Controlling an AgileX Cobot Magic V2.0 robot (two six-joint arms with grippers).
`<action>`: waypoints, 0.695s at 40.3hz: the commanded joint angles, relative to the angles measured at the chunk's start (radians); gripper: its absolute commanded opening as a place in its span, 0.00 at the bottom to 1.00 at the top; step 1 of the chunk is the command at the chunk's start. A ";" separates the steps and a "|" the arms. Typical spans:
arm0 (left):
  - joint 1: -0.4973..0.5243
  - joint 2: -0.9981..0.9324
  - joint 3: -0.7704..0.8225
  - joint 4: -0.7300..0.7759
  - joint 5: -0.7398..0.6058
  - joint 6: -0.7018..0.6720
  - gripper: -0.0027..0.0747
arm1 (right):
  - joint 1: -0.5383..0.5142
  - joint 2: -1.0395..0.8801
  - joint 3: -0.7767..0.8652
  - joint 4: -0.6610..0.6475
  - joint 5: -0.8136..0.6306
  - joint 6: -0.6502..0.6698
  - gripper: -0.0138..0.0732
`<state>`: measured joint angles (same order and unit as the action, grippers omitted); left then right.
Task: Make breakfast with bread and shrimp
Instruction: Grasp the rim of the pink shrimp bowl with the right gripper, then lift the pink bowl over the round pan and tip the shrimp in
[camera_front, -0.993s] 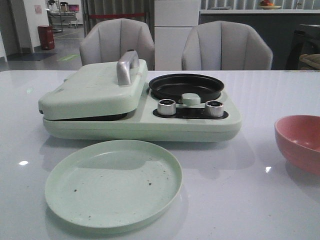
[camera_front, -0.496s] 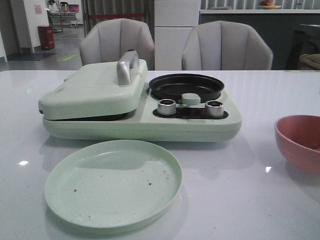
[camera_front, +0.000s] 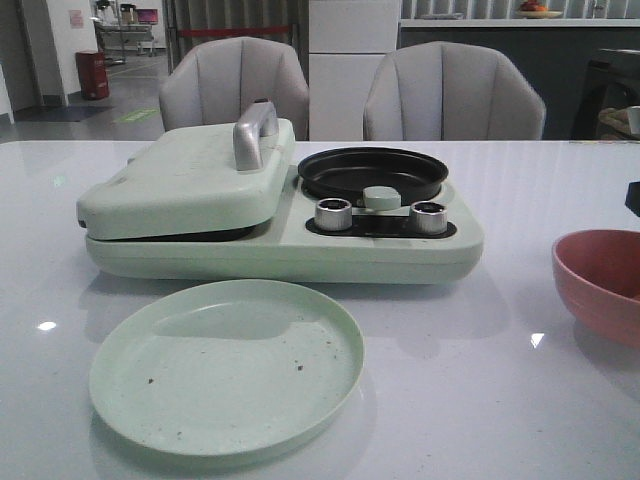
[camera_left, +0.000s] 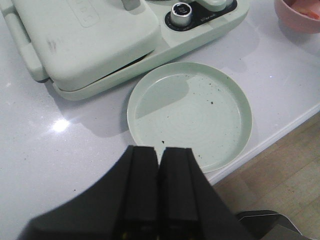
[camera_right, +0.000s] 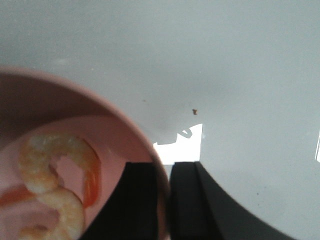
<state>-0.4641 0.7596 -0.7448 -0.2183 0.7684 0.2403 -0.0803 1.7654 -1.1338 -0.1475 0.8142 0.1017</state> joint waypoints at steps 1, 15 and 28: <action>-0.004 -0.003 -0.028 -0.013 -0.071 -0.011 0.16 | -0.008 -0.044 -0.032 -0.013 -0.005 -0.007 0.30; -0.004 -0.003 -0.028 -0.013 -0.071 -0.011 0.16 | 0.013 -0.136 -0.074 -0.023 0.032 -0.085 0.20; -0.004 -0.003 -0.028 -0.013 -0.071 -0.011 0.16 | 0.233 -0.206 -0.370 -0.251 0.056 -0.102 0.20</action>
<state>-0.4641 0.7596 -0.7448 -0.2183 0.7684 0.2388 0.0917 1.6029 -1.4045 -0.2983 0.8944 0.0129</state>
